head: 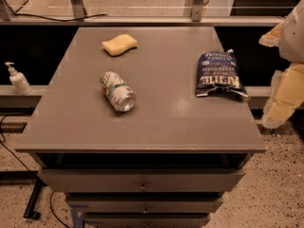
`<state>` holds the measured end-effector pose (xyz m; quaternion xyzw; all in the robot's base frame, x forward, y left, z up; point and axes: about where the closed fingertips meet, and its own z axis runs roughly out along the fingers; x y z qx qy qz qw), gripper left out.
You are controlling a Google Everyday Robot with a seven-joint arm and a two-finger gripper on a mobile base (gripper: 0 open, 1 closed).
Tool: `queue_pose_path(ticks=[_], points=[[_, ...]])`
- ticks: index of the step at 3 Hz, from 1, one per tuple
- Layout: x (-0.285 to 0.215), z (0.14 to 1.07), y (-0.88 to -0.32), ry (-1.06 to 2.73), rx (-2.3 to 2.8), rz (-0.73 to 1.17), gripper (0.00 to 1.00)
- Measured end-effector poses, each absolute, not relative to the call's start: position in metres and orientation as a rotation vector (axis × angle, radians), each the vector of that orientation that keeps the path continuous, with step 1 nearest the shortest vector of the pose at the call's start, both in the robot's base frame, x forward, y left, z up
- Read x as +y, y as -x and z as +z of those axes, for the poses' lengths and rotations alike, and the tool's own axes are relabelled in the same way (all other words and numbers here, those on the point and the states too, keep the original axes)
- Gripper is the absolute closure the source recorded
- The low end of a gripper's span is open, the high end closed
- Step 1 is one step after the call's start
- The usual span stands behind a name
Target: Place 7up can upright
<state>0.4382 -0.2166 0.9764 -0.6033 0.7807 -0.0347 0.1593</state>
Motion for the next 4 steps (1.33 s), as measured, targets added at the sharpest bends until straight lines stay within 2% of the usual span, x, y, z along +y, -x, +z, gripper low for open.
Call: queue_pose_path(ticks=[2, 4], points=[[-0.215, 0.977, -0.44, 1.732, 2.217, -0.098, 0.0], [-0.165, 0.972, -0.462, 2.046, 1.888, -0.024, 0.0]])
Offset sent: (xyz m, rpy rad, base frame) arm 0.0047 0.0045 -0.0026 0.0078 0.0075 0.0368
